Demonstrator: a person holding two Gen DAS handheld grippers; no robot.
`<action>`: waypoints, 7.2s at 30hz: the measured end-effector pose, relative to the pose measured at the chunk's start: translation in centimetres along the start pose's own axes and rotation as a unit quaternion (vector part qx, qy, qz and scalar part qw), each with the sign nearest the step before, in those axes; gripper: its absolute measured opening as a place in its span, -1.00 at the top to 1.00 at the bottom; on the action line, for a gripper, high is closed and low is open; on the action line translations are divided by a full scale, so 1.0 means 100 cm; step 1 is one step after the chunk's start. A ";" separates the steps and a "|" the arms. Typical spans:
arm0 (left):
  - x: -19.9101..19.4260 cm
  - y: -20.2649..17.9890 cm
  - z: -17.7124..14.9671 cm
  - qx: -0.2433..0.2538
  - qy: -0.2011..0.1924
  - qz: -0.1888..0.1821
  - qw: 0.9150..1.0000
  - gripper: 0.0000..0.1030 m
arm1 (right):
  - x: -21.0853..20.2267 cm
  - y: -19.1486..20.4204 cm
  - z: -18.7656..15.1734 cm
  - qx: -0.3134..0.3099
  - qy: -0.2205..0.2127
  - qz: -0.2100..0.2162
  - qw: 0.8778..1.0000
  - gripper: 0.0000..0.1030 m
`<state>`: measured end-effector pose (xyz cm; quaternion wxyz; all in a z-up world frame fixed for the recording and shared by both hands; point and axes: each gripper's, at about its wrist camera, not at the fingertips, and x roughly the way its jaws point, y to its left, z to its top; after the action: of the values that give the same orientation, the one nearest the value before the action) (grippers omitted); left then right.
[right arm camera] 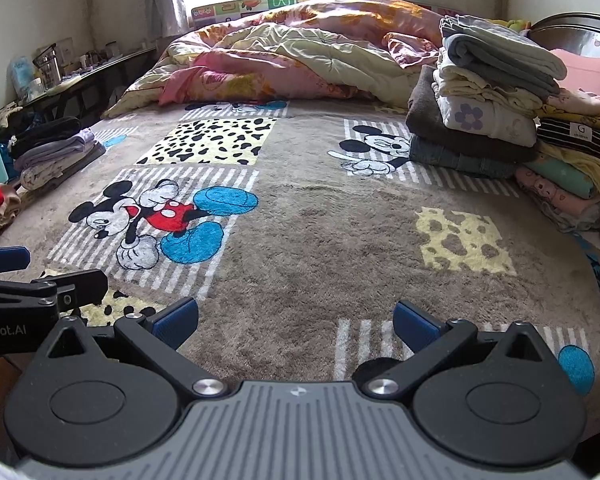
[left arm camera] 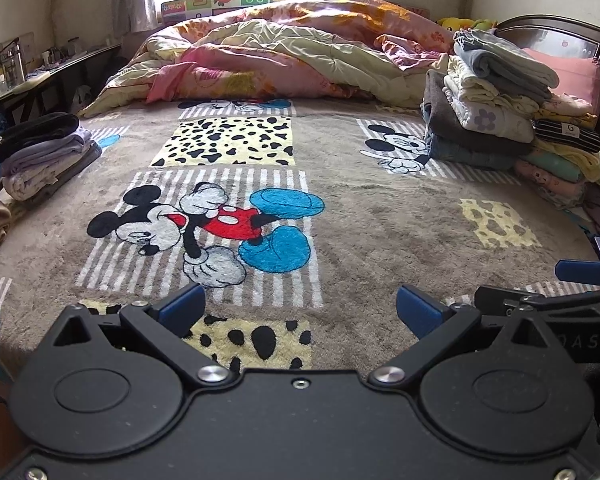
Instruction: Fold clothes
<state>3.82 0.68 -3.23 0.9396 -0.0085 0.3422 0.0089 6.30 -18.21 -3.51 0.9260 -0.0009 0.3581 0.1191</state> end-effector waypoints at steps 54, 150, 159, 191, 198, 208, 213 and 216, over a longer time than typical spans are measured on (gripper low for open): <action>0.162 -0.218 0.219 0.128 -0.157 -0.166 0.965 -0.99 | 0.076 -0.316 0.128 0.174 -0.223 -0.053 0.958 -0.99; 0.119 0.033 0.125 -0.056 0.028 0.052 0.997 -0.54 | 0.155 -0.163 0.141 -0.026 -0.071 0.140 0.987 -1.00; 0.128 0.037 0.101 -0.067 0.073 0.071 0.993 -0.63 | 0.166 -0.089 0.134 -0.093 -0.026 0.186 0.978 -1.00; 0.203 0.098 0.053 -0.083 0.109 0.106 0.985 -0.86 | 0.250 0.016 0.105 -0.069 0.031 0.262 0.962 -0.99; 0.230 0.107 0.062 -0.072 0.087 0.107 0.988 -0.86 | 0.268 0.025 0.087 -0.079 0.048 0.256 0.962 -0.99; 0.258 0.116 0.061 -0.107 0.052 0.095 0.988 -0.86 | 0.271 0.026 0.090 -0.106 0.015 0.235 0.966 -0.99; 0.261 0.115 0.064 -0.115 0.042 0.088 0.989 -0.83 | 0.275 0.024 0.090 -0.103 0.023 0.232 0.967 -1.00; 0.260 0.109 0.065 -0.098 0.035 0.095 0.990 -0.54 | 0.279 0.021 0.088 -0.095 0.035 0.241 0.965 -0.99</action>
<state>27.60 12.03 -15.10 0.9166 -0.0686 0.3712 0.1316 31.62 -9.27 -15.27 0.8527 -0.0068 0.3666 0.3723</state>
